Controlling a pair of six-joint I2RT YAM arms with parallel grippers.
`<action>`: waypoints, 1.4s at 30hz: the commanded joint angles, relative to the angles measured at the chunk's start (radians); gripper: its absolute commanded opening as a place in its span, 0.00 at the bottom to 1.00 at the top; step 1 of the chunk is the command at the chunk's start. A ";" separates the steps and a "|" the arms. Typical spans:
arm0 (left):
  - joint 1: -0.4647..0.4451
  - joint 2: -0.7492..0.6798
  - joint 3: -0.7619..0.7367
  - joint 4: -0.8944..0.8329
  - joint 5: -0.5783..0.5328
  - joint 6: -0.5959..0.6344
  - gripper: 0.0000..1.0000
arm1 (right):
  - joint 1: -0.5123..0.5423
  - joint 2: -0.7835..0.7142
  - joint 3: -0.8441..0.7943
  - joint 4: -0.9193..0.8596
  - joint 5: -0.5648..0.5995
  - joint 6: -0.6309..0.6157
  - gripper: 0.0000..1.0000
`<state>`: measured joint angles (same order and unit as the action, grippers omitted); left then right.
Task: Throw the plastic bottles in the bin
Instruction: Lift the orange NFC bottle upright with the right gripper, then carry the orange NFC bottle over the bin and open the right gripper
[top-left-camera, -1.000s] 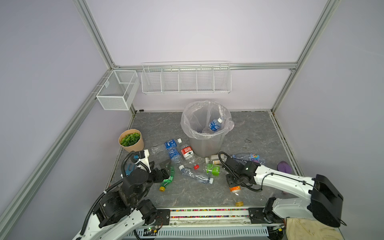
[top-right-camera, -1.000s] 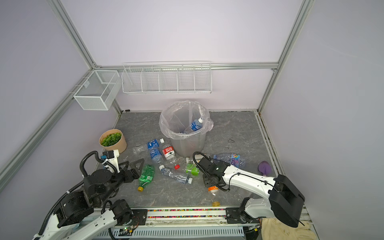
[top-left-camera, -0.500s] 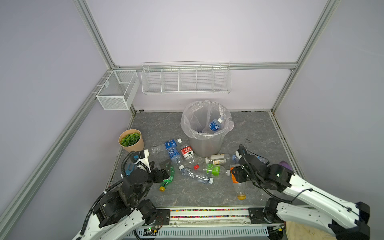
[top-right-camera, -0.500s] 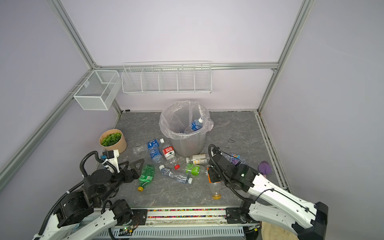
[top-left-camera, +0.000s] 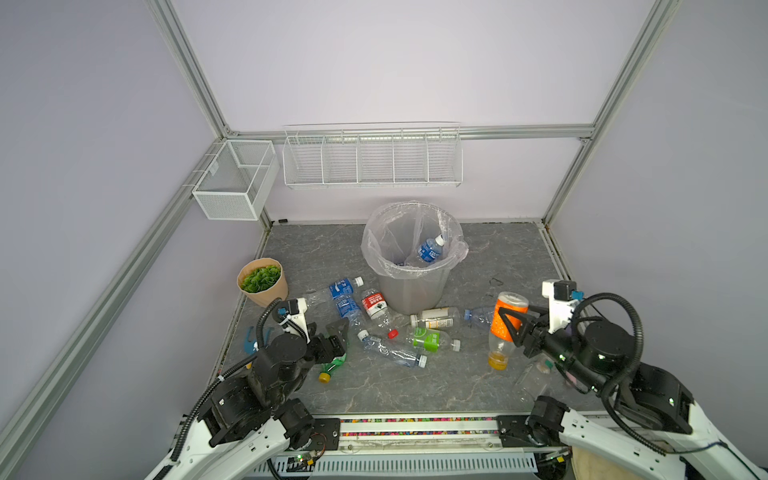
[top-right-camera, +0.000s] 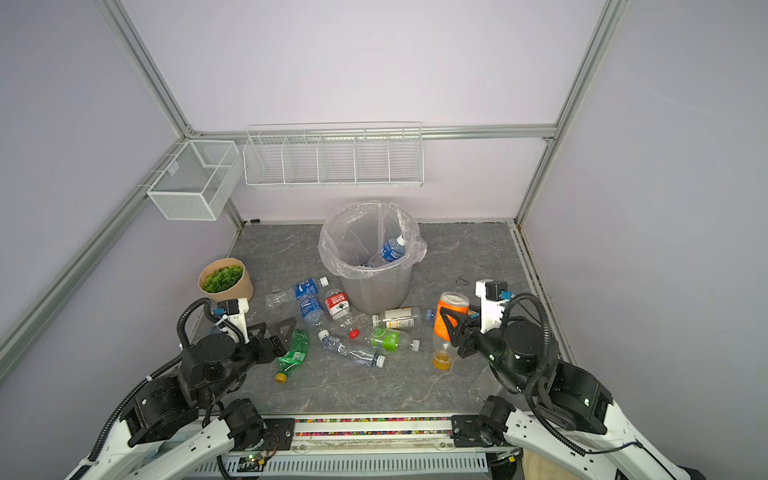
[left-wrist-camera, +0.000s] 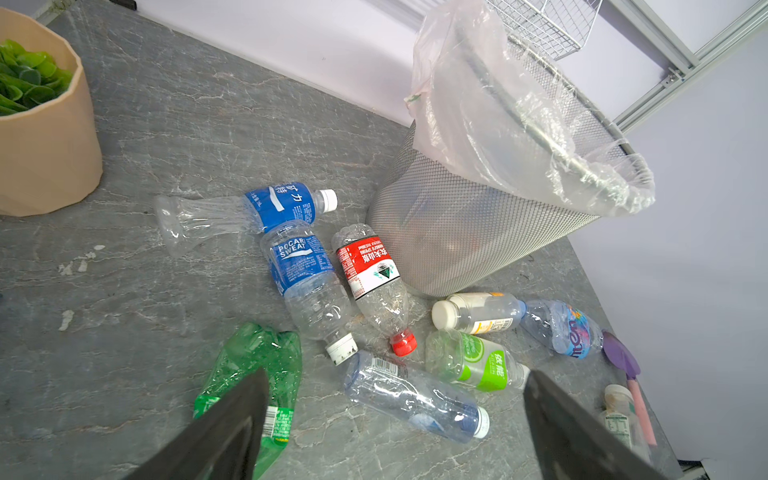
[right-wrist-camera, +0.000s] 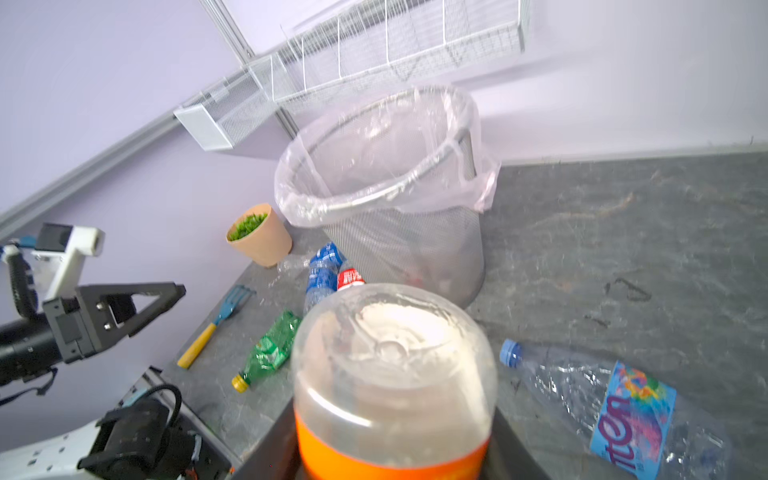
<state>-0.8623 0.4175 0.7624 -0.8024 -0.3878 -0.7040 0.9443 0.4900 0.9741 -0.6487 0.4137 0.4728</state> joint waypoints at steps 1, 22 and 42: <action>0.002 0.010 -0.015 0.018 0.015 -0.020 0.95 | 0.005 0.002 0.035 0.112 0.053 -0.086 0.40; 0.003 0.028 -0.005 0.037 0.035 0.001 0.95 | 0.005 0.265 0.305 0.321 0.009 -0.271 0.45; 0.002 -0.003 0.001 0.013 0.044 0.009 0.95 | 0.005 0.537 0.561 0.435 -0.032 -0.371 0.49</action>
<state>-0.8623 0.4278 0.7624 -0.7616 -0.3431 -0.6991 0.9443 1.0115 1.5055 -0.2848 0.3973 0.1490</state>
